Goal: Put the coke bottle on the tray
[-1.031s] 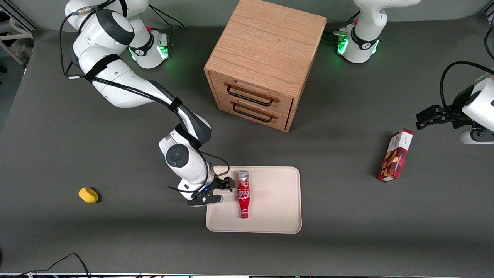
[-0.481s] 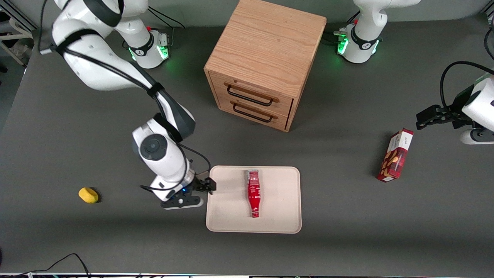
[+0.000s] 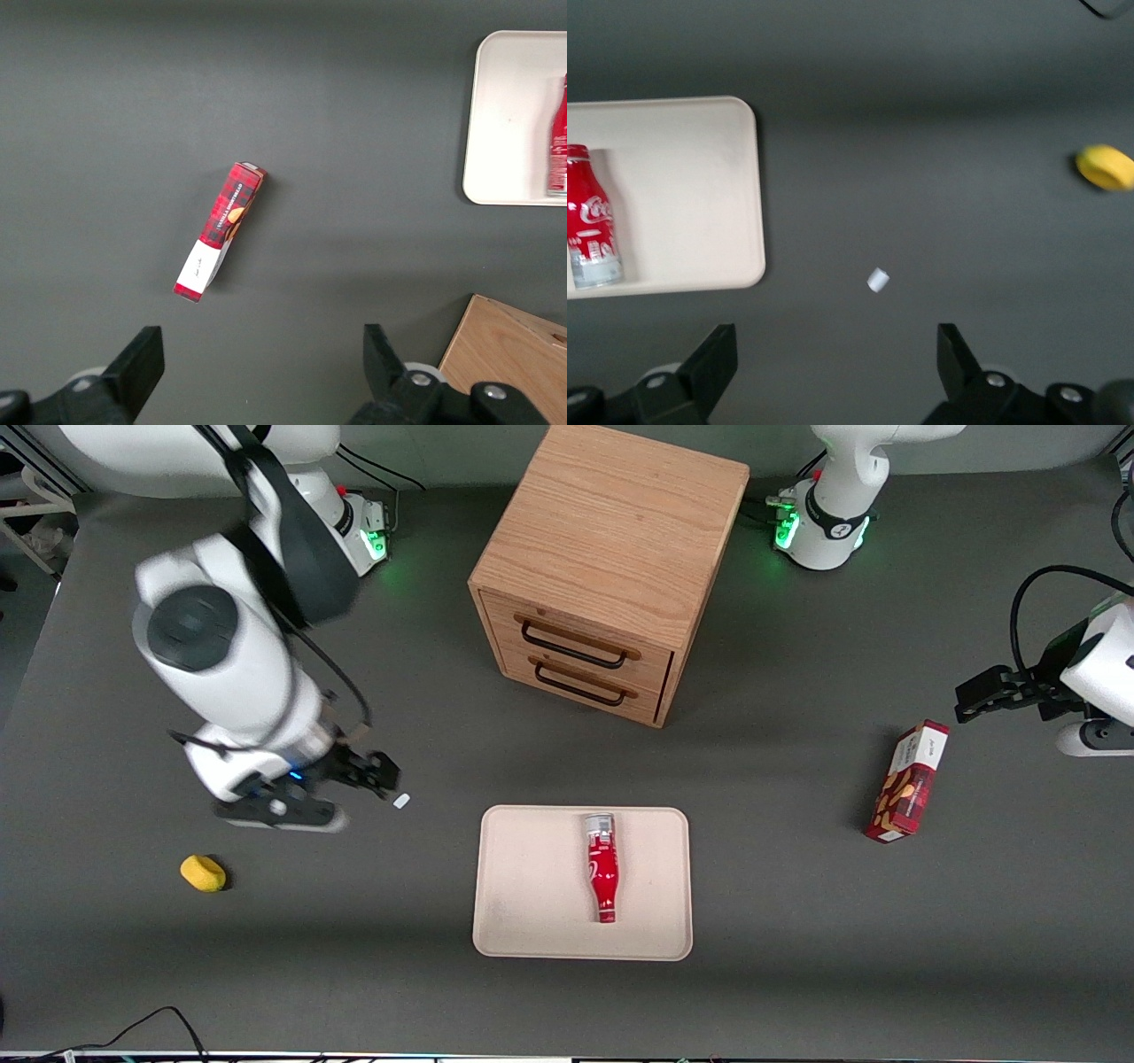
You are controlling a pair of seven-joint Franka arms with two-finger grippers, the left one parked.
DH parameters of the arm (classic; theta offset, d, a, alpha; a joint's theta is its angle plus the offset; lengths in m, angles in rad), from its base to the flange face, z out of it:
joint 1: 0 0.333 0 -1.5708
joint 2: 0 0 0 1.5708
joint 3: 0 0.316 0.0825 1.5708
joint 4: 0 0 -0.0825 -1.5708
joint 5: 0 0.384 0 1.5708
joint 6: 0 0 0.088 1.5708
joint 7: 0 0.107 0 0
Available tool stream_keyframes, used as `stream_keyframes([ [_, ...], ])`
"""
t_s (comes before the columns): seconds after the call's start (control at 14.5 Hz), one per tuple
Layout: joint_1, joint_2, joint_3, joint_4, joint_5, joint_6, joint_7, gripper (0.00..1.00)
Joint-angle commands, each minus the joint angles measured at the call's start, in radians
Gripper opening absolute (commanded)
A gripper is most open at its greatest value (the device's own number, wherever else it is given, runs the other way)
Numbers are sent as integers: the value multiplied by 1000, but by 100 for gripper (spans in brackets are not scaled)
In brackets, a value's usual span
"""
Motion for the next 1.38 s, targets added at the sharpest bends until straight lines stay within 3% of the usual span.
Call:
stream_keyframes([
  [0.0,-6,-154,-82,-35,128,-131,-37,100],
  [0.28,-7,-312,-176,-101,182,-242,-43,100],
  [0.48,-1,-434,-301,-258,297,-198,-101,100],
  [0.89,0,-588,-320,-512,302,-75,-128,100],
  [1.31,2,-577,-322,-485,308,-90,-125,100],
])
